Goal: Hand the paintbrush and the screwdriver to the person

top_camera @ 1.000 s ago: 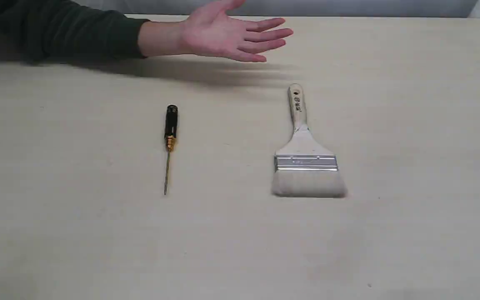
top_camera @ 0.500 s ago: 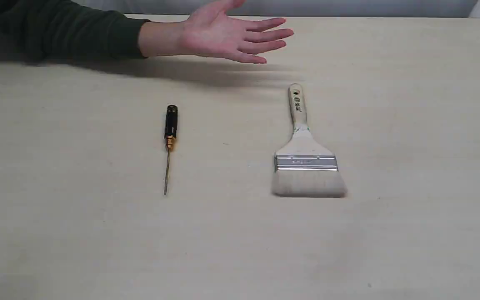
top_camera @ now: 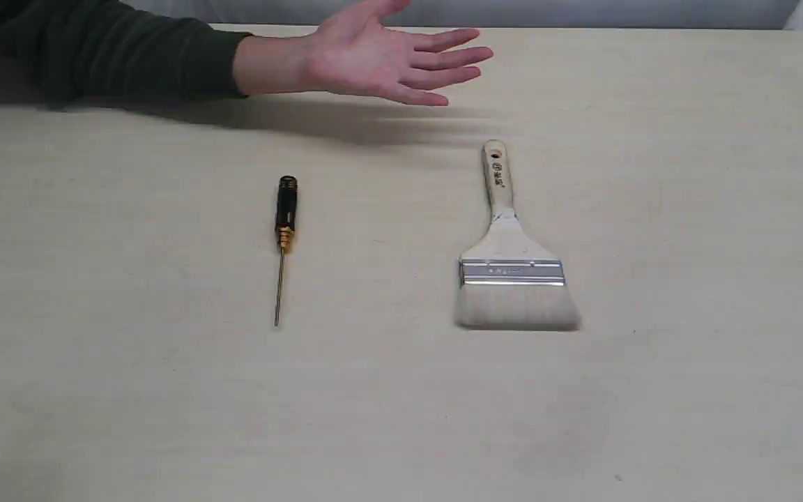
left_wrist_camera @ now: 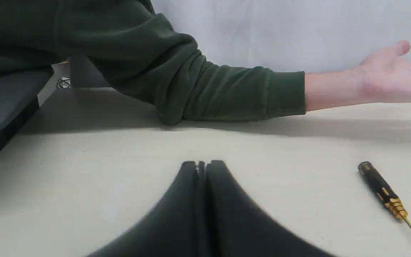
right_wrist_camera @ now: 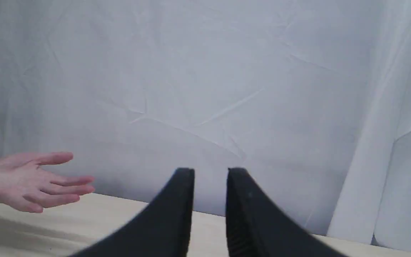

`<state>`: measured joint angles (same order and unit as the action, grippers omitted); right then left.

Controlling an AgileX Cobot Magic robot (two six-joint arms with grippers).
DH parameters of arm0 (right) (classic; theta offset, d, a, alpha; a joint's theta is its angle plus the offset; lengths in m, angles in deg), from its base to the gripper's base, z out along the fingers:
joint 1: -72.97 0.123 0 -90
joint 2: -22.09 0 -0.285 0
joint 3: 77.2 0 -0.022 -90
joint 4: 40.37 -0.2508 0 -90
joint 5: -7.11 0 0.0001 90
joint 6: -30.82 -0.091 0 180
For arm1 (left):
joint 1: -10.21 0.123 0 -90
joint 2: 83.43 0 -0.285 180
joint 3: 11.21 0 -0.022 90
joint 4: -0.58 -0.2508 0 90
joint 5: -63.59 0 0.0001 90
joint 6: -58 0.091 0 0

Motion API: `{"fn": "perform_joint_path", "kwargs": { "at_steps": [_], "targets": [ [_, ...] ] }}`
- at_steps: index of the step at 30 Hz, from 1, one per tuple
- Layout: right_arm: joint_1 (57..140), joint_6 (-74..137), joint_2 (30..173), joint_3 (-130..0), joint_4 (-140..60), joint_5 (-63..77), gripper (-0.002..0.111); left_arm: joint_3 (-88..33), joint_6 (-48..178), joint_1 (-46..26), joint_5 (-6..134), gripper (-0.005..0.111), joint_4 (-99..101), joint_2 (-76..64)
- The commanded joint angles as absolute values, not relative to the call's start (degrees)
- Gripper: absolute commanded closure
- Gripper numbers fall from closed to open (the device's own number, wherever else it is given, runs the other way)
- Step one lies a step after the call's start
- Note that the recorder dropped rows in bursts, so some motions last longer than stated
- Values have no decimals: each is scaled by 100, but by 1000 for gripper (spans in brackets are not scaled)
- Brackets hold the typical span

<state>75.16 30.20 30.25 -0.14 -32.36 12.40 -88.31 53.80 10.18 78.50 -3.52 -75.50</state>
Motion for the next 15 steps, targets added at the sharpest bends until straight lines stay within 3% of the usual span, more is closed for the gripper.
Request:
{"fn": "perform_joint_path", "kwargs": {
  "at_steps": [1, 10, 15],
  "targets": [
    [7483, 2730, 2988, 2, -3259, 1323, 89, -8843, 5368, 980, 7797, 107, -325, -7564],
    [7494, 1291, 2988, 2, -3259, 1512, 89, -8843, 5368, 980, 7783, 107, -347, -7564],
    [7505, 417, 3004, 2, -3259, 2393, 89, -8843, 5368, 980, 7783, 107, -347, -7564]
  ]
}}
